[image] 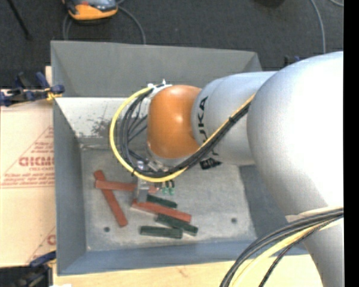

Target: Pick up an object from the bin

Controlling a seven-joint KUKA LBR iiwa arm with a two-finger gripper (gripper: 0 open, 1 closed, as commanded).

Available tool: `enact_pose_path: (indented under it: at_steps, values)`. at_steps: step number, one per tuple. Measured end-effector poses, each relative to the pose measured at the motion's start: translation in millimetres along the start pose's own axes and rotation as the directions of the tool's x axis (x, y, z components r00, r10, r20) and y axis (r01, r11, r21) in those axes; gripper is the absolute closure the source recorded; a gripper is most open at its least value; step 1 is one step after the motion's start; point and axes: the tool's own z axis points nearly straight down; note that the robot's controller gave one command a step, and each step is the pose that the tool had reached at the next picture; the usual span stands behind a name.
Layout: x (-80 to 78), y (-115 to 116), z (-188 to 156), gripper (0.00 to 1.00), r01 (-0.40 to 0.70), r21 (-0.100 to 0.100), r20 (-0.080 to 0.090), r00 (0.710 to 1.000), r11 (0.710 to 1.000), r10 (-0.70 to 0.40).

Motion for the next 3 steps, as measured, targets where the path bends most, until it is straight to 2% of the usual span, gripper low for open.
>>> enact_pose_path:
  at_steps: [1, 2, 3]
  values:
    - [-22.2, 14, -112, 1.00, 0.016, 0.000, 0.001, 1.000, 1.000, -0.016]
    - [-22.1, 14, -112, 1.00, 0.015, 0.000, 0.001, 1.000, 1.000, -0.015]
    - [-21.3, 9, -154, 1.00, 0.006, 0.002, -0.007, 1.000, 1.000, -0.006]
